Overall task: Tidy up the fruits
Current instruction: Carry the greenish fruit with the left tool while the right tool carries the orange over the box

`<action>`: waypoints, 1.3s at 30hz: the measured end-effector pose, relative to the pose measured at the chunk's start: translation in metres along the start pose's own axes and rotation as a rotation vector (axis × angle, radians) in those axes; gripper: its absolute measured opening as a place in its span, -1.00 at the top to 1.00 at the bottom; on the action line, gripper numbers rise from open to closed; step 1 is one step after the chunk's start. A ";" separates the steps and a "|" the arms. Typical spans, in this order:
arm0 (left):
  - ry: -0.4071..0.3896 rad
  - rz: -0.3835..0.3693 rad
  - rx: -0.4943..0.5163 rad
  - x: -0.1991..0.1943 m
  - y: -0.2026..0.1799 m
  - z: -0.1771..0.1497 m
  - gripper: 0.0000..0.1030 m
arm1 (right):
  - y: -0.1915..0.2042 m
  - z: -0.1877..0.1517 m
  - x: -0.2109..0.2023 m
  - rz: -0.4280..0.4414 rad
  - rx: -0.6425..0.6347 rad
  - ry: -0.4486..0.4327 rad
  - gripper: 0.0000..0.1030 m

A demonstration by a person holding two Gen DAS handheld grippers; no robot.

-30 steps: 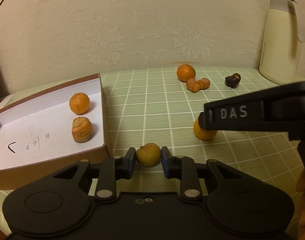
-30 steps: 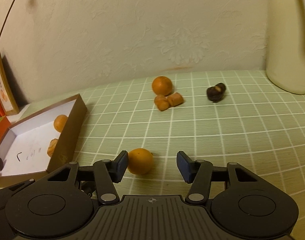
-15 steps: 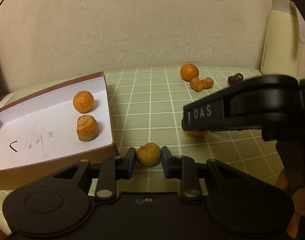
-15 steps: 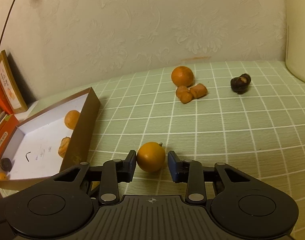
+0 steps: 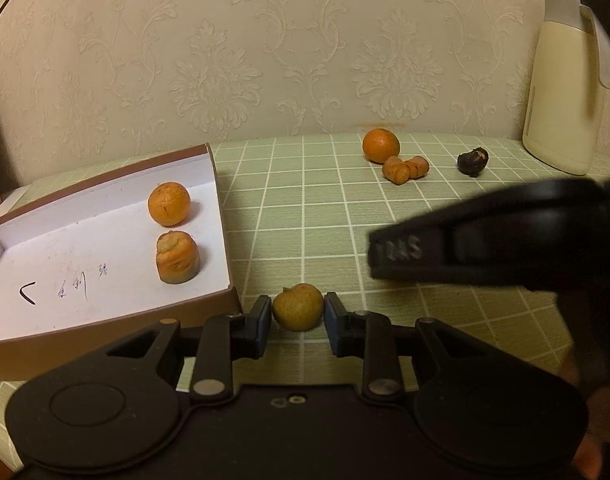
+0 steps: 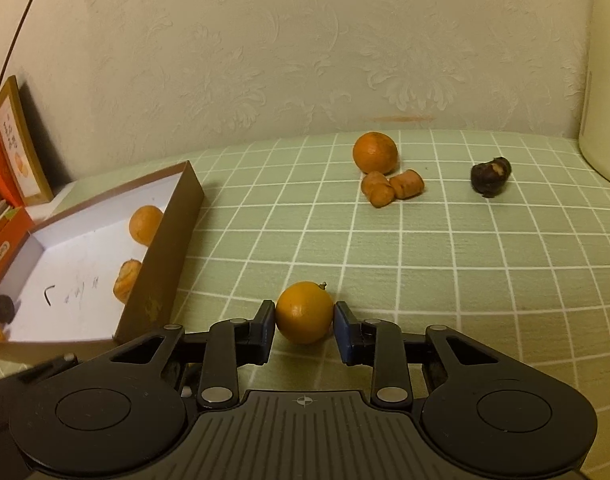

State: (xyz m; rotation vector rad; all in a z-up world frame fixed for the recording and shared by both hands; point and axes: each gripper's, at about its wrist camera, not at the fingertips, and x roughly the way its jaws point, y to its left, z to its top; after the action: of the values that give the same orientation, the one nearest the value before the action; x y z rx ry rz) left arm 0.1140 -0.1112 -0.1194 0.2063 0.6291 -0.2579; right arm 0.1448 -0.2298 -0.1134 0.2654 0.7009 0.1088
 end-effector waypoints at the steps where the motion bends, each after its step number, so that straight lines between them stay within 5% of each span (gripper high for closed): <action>1: -0.001 0.003 0.000 0.000 -0.001 0.000 0.60 | -0.001 -0.002 -0.003 -0.005 -0.003 0.000 0.38; 11: -0.011 0.027 0.002 0.001 -0.007 0.000 0.60 | -0.016 -0.020 -0.040 -0.044 -0.031 0.003 0.38; 39: -0.030 -0.026 0.041 -0.005 -0.011 -0.001 0.66 | -0.022 -0.021 -0.052 -0.070 -0.035 -0.020 0.38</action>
State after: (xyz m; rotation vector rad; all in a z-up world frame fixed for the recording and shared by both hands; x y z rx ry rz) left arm 0.1059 -0.1207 -0.1188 0.2334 0.5977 -0.2989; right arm 0.0921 -0.2563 -0.1026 0.2080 0.6869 0.0516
